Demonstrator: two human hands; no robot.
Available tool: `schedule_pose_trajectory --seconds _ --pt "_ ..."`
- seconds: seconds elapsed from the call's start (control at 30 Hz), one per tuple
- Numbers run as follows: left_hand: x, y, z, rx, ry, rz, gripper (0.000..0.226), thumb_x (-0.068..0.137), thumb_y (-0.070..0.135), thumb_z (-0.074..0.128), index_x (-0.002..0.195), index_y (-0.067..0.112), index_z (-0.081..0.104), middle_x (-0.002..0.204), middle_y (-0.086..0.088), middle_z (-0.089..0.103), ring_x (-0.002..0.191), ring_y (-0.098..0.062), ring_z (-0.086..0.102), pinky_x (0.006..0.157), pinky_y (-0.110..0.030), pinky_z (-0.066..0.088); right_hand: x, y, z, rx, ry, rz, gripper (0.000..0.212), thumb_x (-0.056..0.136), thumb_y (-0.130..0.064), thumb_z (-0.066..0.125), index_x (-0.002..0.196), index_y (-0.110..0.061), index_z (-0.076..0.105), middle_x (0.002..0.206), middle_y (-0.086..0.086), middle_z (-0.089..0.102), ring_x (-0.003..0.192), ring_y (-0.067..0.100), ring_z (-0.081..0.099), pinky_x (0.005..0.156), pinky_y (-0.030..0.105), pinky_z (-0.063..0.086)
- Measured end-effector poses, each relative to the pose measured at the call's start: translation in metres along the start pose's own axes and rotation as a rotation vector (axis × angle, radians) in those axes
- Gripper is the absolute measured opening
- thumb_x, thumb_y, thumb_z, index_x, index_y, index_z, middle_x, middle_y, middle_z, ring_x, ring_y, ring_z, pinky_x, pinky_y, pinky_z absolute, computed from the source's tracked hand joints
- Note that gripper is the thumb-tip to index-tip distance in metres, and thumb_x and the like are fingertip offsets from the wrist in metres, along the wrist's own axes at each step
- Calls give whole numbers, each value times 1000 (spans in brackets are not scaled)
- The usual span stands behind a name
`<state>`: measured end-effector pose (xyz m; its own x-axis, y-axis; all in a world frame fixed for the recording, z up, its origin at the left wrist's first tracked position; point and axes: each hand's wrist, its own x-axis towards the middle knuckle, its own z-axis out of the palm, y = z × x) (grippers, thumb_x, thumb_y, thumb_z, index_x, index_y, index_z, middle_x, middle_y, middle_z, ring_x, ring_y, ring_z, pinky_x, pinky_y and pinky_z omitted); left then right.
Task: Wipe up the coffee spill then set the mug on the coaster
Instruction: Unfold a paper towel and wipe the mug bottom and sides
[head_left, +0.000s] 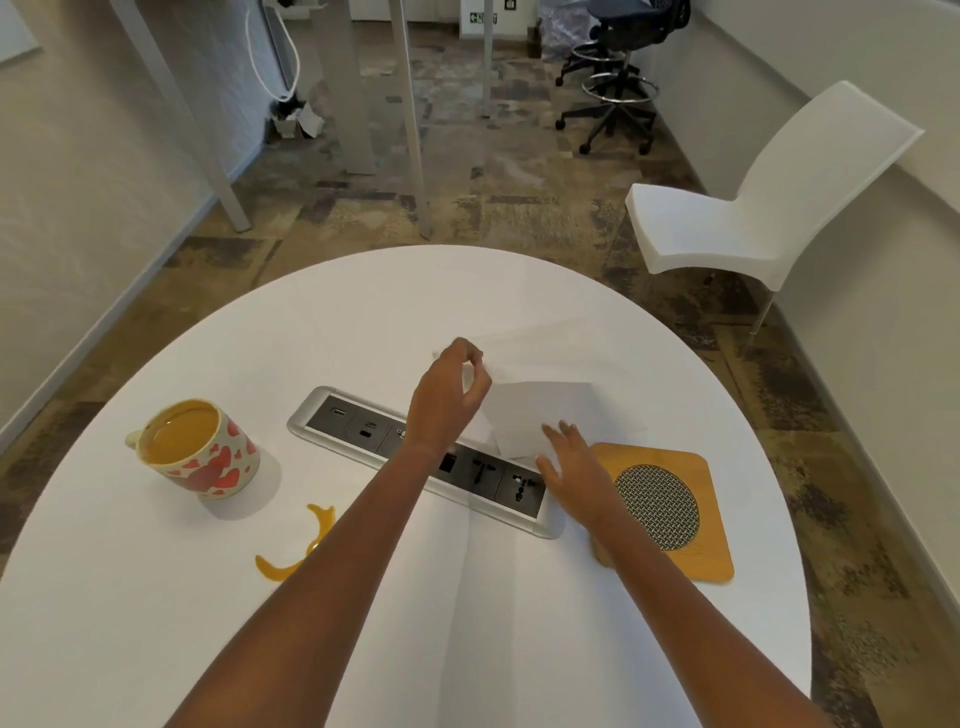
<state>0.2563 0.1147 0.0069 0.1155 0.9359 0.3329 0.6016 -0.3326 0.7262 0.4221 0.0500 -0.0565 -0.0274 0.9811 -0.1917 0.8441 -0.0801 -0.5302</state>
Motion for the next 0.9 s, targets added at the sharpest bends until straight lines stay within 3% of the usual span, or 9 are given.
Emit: schedule_pose_trajectory --seconds 0.17,0.3,0.43,0.53,0.6,0.67,0.77,0.9 --pt "6 17 -36 -293 86 2 4 88 16 44 90 15 42 82 11 54 76 0 53 61 -7 39 -5 -9 -35 403 335 144 53 95 -17 50 142 -4 31 148 15 36 137 28 35 112 31 26" --pt "9 29 -61 -426 122 25 6 88 18 41 90 12 43 77 11 45 66 8 46 61 -6 39 -2 -12 -64 607 400 193 61 92 -20 56 145 -9 26 152 12 32 139 29 33 112 42 30" --pt "7 36 -87 -552 45 -21 14 95 8 40 87 16 47 78 7 48 65 4 49 59 -9 41 -1 -22 -84 726 350 136 66 90 -25 58 145 -13 23 153 11 31 140 25 31 111 39 30" --pt "3 41 -106 -664 -32 -107 24 96 9 37 82 24 49 78 5 50 64 3 52 54 -7 42 -2 -35 -87 874 219 109 58 90 -25 58 140 -13 34 144 11 43 134 25 40 104 34 34" --pt "-1 41 -117 -724 -58 -184 24 96 10 36 81 23 50 77 4 51 64 0 54 54 -8 43 -4 -44 -80 950 110 106 35 89 -26 59 122 -18 51 127 8 57 121 26 52 97 34 40" --pt "-5 38 -126 -779 -45 -254 20 96 12 36 85 19 51 78 2 52 61 1 56 54 -10 45 -9 -53 -70 1022 38 119 14 87 -26 61 101 -24 60 111 0 65 99 18 63 79 28 51" --pt "-12 25 -137 -829 24 -378 17 98 19 36 93 14 51 80 -1 55 68 -9 54 60 -20 45 -14 -62 -55 1119 -6 132 10 86 -18 62 95 -22 64 91 -9 70 80 9 65 60 19 53" --pt "-28 -1 -148 -809 -93 -538 40 97 45 25 89 24 58 81 -3 60 69 -11 59 61 -26 44 -21 -75 -41 1149 12 159 27 87 -13 61 114 -8 60 100 0 68 91 21 64 81 37 53"
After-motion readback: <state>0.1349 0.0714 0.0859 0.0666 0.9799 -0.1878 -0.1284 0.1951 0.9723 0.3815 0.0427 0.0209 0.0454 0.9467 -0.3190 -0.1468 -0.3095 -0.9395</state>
